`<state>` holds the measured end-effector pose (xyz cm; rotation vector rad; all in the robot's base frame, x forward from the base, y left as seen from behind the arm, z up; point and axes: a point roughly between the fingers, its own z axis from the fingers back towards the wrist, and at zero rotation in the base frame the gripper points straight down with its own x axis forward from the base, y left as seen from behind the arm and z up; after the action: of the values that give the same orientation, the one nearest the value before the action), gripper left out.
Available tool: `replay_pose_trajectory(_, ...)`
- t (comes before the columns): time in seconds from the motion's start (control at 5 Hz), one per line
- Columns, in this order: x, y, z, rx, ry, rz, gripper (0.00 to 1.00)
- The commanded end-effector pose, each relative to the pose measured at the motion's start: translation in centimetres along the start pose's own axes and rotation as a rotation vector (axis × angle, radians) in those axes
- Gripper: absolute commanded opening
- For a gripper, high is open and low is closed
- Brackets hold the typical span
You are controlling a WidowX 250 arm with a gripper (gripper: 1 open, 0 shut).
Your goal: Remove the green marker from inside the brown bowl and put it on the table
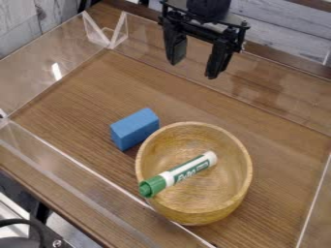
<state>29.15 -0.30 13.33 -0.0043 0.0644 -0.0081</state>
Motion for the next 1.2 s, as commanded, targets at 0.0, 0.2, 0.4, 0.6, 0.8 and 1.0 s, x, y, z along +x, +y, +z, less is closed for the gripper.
replay_pose_trajectory(0.0, -1.1, -0.6, -0.5, 0.001, 0.01, 0.0, 1.0)
replay_pose_trajectory(0.2, -3.6, -1.9, -1.0, -0.002, -0.013, -0.029, 1.0)
replay_pose_trajectory(0.4, -4.6, -2.6, -1.2, -0.001, -0.013, -0.037, 1.0)
replay_pose_trajectory(0.6, -5.4, -3.1, -1.5, 0.001, -0.018, -0.045, 1.0)
replay_pose_trajectory(0.8, -6.0, -3.4, -1.8, 0.002, -0.019, -0.051, 1.0)
replay_pose_trajectory(1.0, -6.8, -3.9, -2.5, 0.002, -0.034, -0.061, 1.0)
